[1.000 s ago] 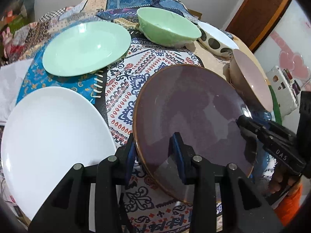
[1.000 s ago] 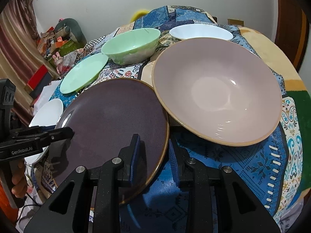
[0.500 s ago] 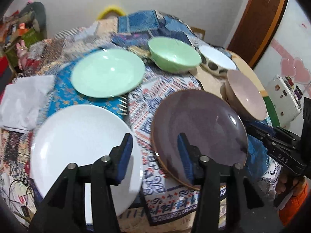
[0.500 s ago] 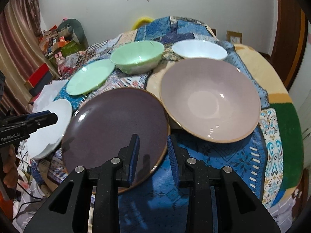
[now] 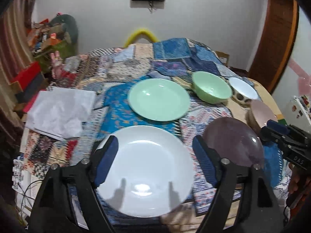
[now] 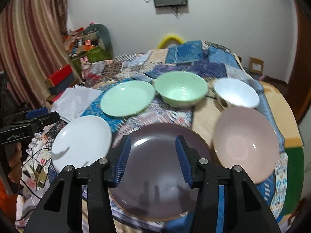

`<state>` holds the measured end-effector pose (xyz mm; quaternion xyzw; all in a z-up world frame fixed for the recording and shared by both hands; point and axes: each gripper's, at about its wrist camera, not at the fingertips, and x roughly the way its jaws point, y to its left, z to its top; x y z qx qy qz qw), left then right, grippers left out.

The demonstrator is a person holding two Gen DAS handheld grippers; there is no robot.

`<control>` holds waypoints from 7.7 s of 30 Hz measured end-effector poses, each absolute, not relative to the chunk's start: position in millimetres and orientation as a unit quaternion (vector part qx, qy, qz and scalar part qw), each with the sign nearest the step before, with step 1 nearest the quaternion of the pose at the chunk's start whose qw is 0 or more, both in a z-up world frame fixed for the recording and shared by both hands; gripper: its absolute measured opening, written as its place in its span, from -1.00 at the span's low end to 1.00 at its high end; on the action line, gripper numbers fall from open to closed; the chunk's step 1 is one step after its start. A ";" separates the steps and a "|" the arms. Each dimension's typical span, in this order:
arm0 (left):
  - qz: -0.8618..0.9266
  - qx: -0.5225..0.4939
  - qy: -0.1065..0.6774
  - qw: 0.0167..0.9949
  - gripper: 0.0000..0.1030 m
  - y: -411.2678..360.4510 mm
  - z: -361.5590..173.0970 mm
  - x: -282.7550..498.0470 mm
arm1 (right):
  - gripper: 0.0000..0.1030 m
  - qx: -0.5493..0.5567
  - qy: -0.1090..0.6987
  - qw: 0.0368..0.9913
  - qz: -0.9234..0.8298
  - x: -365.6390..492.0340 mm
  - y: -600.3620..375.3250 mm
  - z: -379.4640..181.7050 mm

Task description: Organize plates and bowls

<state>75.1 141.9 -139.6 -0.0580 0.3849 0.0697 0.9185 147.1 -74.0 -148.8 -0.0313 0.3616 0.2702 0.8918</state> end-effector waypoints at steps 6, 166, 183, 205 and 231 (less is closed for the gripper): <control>0.104 -0.061 0.383 0.916 0.74 173.3 -145.4 65.7 | 0.06 -0.046 0.353 0.886 0.297 150.8 -43.0 -146.9; -0.057 -0.088 0.527 0.844 -0.27 48.0 -245.7 169.0 | -0.35 0.032 0.472 0.854 0.216 170.2 -141.7 -212.6; -0.028 -0.080 0.472 0.877 -0.15 74.4 -202.3 148.9 | -0.32 0.001 0.440 0.869 0.227 163.9 -132.9 -186.6; 0.074 -0.098 0.447 0.886 0.47 205.3 -199.6 205.7 | -0.07 -0.061 0.429 0.851 0.296 244.0 -8.3 -186.1; 0.031 -0.131 0.484 0.865 -0.36 239.6 -263.4 282.7 | -0.37 -0.055 0.512 0.809 0.283 300.8 40.0 -242.3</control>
